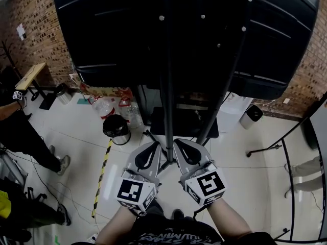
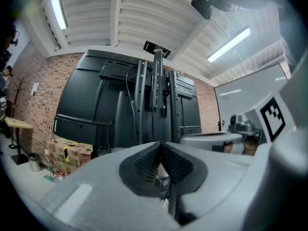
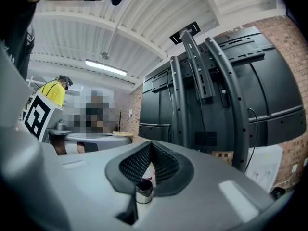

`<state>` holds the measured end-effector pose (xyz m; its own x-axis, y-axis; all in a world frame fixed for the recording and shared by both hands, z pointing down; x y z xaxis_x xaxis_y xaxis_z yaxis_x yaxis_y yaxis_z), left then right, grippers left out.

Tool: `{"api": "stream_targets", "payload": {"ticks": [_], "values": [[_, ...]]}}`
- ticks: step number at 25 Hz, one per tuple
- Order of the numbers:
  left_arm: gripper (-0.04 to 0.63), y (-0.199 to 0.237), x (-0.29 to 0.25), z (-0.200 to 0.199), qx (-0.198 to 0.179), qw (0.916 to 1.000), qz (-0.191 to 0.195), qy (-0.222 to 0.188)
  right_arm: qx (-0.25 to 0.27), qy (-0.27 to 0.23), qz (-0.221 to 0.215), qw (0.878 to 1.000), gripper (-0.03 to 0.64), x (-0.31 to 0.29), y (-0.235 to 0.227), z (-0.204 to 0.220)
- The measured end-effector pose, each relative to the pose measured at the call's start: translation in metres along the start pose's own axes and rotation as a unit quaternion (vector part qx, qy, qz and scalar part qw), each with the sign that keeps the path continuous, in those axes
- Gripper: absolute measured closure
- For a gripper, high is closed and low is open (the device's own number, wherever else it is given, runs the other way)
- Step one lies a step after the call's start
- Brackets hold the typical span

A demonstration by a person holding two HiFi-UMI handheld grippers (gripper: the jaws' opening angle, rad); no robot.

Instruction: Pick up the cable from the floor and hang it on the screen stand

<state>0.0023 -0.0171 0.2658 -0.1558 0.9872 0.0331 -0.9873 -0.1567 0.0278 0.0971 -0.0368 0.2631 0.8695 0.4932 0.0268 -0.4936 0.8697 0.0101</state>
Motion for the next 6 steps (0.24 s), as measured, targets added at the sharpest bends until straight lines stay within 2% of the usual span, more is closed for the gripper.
{"api": "stream_targets", "payload": {"ticks": [6], "values": [[0.591,-0.0064,-0.0046,-0.0001,0.002,1.0,0.002,0.001,0.002,-0.003,-0.001,1.0,0.609,0.0047,-0.0064,-0.0014]]}}
Point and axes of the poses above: the fingertips, and each gripper's own axes: x backward along the fingers, y to its left, z out of its underside, the point moved 4 cm from there along x, backward along the fingers, and after that the axes turned 14 degrees about -z, right-handed, at the moved point
